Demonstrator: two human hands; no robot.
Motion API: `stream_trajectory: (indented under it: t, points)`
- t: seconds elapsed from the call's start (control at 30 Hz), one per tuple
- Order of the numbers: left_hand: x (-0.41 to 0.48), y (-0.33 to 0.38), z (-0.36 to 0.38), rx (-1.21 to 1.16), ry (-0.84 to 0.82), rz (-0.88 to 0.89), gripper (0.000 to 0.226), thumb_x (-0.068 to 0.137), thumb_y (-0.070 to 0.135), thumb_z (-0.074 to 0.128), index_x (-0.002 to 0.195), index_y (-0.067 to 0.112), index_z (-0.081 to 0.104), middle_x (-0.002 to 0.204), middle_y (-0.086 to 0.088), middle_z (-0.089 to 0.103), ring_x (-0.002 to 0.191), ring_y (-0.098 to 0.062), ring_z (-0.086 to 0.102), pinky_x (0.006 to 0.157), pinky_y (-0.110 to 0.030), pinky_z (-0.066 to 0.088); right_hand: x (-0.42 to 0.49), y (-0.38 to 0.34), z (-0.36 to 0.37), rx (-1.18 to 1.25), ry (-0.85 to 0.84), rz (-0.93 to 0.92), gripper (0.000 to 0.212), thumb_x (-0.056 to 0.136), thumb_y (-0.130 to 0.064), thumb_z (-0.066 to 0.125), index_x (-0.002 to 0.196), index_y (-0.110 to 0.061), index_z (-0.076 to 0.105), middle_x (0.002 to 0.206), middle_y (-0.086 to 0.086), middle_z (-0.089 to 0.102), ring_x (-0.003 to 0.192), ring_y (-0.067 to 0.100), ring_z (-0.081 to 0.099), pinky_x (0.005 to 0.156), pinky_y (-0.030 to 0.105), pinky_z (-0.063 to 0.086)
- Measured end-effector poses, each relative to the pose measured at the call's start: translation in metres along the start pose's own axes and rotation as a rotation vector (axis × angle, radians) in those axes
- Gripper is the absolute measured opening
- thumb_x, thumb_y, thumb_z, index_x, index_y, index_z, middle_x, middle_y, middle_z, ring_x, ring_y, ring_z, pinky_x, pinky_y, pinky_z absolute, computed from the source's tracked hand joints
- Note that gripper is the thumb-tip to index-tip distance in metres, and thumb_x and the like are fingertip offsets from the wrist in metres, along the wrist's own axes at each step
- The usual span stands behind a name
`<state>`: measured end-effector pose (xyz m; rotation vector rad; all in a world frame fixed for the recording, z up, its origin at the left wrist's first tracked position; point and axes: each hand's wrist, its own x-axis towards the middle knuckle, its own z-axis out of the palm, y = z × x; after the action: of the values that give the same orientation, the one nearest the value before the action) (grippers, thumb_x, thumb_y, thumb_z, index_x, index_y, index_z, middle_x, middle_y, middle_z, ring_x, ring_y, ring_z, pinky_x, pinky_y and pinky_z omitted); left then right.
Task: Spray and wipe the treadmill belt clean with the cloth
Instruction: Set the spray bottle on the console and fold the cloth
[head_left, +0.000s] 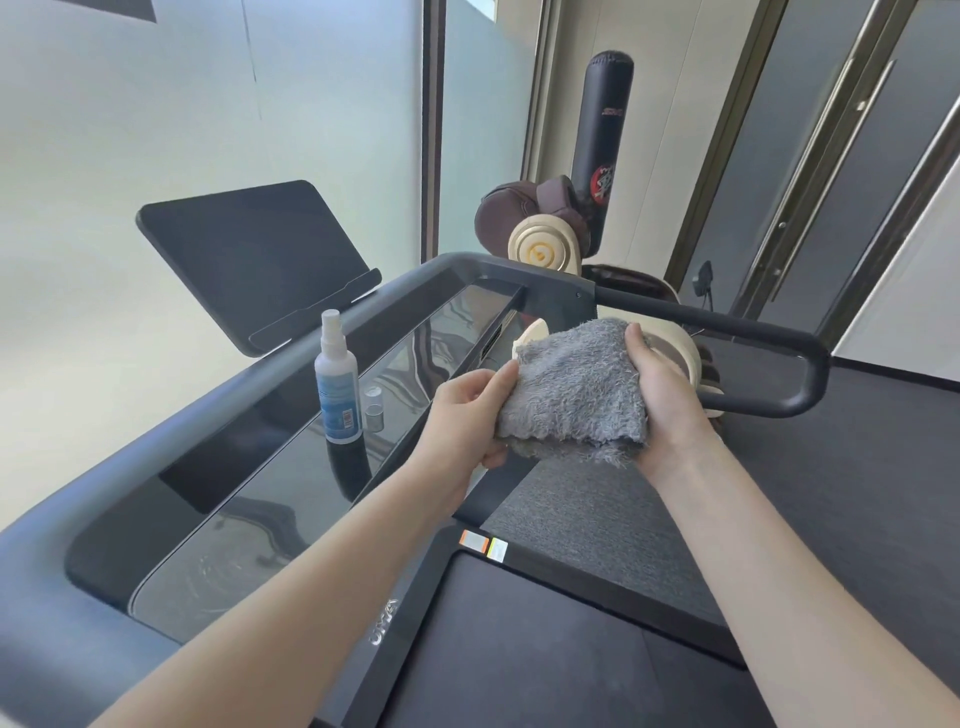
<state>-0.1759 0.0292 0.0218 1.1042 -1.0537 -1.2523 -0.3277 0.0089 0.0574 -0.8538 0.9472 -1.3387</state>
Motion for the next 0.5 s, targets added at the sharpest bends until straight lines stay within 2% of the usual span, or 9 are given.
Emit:
stream_trajectory:
  t: [0.07,0.13,0.27,0.33,0.4,0.5]
  points:
    - [-0.0009,0.0012,-0.0017,-0.027,-0.006,0.028,0.027,0.097,0.030,0.055,0.079,0.013,0.065,0.069,-0.007,0.052,0.057,-0.017,0.050,0.053,-0.029,0.046,0.0003,-0.0011,-0.0035,0.015,0.005,0.012,0.042,0.097,-0.038,0.044,0.117,-0.004,0.058,0.103,0.013,0.071,0.092,0.026,0.070,0.073,0.038,0.059]
    - [-0.0007,0.0013,-0.0032,-0.046,-0.034,0.042,0.023,0.097,0.025,0.054,0.084,0.014,0.070,0.079,-0.005,0.061,0.072,-0.017,0.057,0.066,-0.029,0.054,0.0005,-0.0012,-0.0050,0.015,0.008,0.023,0.042,0.097,-0.039,0.044,0.117,-0.005,0.059,0.104,0.013,0.071,0.093,0.027,0.070,0.073,0.039,0.058]
    - [0.0002,0.0002,-0.0056,-0.154,-0.119,0.022,0.015,0.097,0.008,0.051,0.093,0.009,0.066,0.084,-0.004,0.062,0.073,-0.014,0.059,0.066,-0.024,0.054,0.0007,-0.0007,-0.0074,0.012,-0.004,0.026,0.039,0.098,-0.039,0.042,0.110,-0.008,0.062,0.098,0.011,0.073,0.091,0.026,0.070,0.071,0.039,0.058]
    - [-0.0008,0.0010,-0.0067,-0.212,-0.139,-0.025,0.017,0.094,-0.003,0.049,0.101,0.002,0.063,0.084,-0.008,0.066,0.068,-0.014,0.065,0.059,-0.022,0.054,0.0014,-0.0010,-0.0086,0.014,0.000,0.027,0.038,0.099,-0.039,0.041,0.105,-0.010,0.064,0.095,0.010,0.074,0.089,0.026,0.070,0.072,0.038,0.058]
    - [-0.0024,0.0021,-0.0072,-0.239,-0.123,-0.070,0.016,0.093,-0.007,0.050,0.098,0.000,0.064,0.075,-0.007,0.068,0.059,-0.012,0.066,0.054,-0.020,0.053,0.0019,-0.0017,-0.0082,0.016,-0.002,0.023,0.039,0.099,-0.039,0.041,0.106,-0.009,0.063,0.096,0.012,0.073,0.090,0.027,0.070,0.074,0.040,0.058]
    - [-0.0029,-0.0001,-0.0079,-0.124,-0.039,-0.063,0.007,0.089,-0.001,0.062,0.086,0.005,0.066,0.061,0.001,0.065,0.052,-0.008,0.064,0.056,-0.022,0.056,0.0009,-0.0052,-0.0058,-0.002,-0.007,-0.050,0.035,0.099,-0.035,0.042,0.105,-0.007,0.061,0.094,0.011,0.073,0.087,0.025,0.071,0.074,0.040,0.058]
